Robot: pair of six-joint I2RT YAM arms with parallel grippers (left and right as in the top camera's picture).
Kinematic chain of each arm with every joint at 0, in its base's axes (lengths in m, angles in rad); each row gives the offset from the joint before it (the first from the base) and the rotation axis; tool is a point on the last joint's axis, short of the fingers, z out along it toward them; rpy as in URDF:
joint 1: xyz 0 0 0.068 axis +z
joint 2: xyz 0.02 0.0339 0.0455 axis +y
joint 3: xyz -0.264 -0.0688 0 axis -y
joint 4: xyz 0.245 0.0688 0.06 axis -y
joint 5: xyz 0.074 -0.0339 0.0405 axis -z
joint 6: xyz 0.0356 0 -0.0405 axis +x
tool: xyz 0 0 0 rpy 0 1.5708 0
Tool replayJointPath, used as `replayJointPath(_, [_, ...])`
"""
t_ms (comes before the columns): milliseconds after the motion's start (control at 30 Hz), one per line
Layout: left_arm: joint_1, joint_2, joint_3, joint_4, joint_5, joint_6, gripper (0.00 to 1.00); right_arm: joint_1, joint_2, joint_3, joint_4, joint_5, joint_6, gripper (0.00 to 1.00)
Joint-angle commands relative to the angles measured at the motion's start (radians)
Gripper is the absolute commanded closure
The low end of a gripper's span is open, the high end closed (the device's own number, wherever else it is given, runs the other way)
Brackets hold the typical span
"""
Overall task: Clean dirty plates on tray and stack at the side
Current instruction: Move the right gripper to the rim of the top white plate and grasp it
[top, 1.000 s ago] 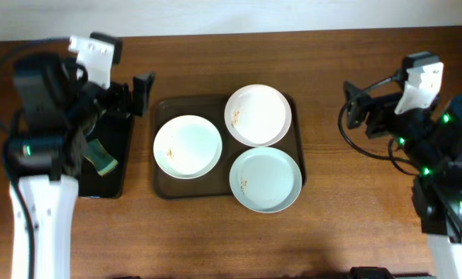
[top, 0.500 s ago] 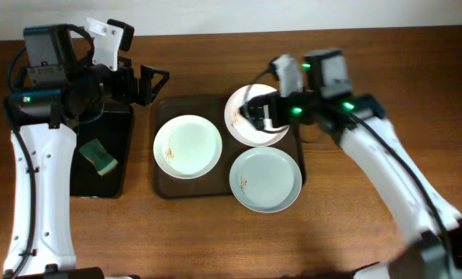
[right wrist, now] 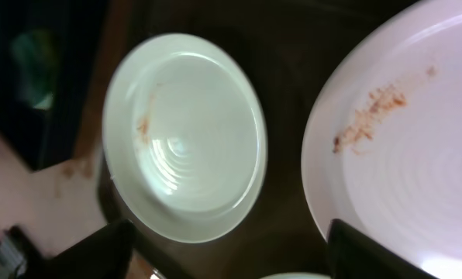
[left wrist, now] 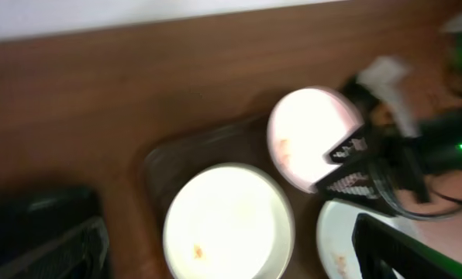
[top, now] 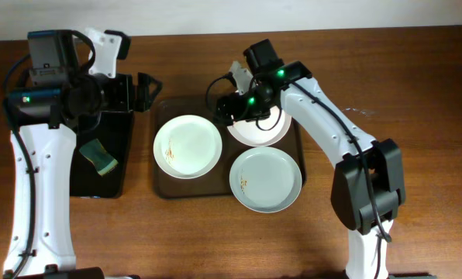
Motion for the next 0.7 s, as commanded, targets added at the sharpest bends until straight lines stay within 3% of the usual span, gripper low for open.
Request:
replayJointPath(0, [0.007,0.024,0.018,-0.082,-0.415,-0.267,0.09,0.067,-0.002,0.018,0.005,0.216,0.12,0.27])
replayJointPath(33, [0.007,0.036,0.017,-0.105,-0.474,-0.319,0.16,0.087,-0.002,0.014,0.013,0.267,0.144,0.28])
replayJointPath(100, [0.007,0.07,0.017,-0.127,-0.521,-0.383,0.17,0.126,0.009,0.005,0.03,0.311,0.172,0.32])
replayJointPath(300, [0.008,0.179,0.017,-0.147,-0.521,-0.385,0.17,0.166,0.084,0.002,0.018,0.311,0.231,0.46])
replayJointPath(667, [0.076,0.209,0.017,-0.146,-0.521,-0.385,0.23,0.171,0.199,-0.015,0.031,0.311,0.246,0.67])
